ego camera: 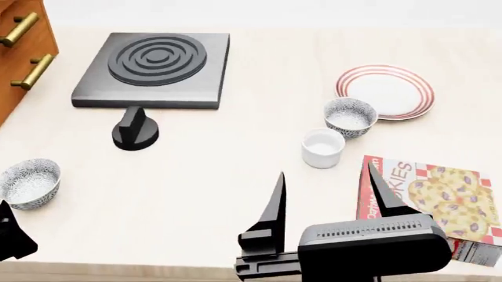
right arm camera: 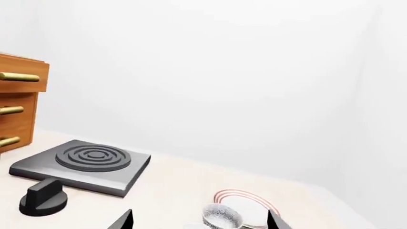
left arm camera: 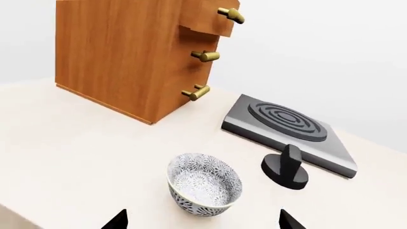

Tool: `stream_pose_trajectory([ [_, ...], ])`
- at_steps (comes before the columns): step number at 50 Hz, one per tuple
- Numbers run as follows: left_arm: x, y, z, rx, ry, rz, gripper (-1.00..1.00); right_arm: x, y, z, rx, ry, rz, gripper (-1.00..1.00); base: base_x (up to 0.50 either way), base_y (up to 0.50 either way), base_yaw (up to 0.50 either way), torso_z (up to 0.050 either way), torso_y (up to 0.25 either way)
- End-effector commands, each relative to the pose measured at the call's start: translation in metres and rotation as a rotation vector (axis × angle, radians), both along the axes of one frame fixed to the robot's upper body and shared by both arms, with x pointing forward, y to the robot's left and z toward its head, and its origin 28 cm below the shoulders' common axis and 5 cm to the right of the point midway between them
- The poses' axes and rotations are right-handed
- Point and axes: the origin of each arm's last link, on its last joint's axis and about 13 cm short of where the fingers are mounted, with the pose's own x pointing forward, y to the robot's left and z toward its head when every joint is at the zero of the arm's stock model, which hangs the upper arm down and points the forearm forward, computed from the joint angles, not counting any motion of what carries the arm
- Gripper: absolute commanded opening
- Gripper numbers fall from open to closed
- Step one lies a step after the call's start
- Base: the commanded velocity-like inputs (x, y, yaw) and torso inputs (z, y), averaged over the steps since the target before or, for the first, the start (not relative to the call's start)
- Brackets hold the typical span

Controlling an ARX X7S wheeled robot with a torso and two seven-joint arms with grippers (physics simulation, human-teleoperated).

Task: Pick the akita bowl between the plate and the ramekin and place it on the plate.

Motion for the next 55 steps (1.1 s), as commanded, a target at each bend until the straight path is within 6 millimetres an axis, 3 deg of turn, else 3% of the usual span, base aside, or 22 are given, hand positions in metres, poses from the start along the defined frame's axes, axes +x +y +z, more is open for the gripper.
stream_pose_trajectory([
  [1, 0.0009, -0.0005, 0.0, 0.008, -0.004, -0.001, 1.0, 0.0002, 0.0005, 0.0013, 0.006, 0.0, 0.006, 1.0, 0.0, -0.39, 0.0, 0.0, 0.0],
  [32, 0.0001, -0.0019, -0.0012, 0.028, -0.011, -0.005, 1.0, 0.0017, 0.0002, -0.0025, -0.002, 0.004, 0.0, 1.0, 0.0, -0.38, 0.0, 0.0, 0.0],
  [55, 0.0005, -0.002, -0.0013, 0.03, -0.012, -0.007, 1.0, 0.0024, 0.0008, -0.0026, -0.001, 0.014, 0.003, 1.0, 0.09, 0.0, 0.0, 0.0, 0.0],
])
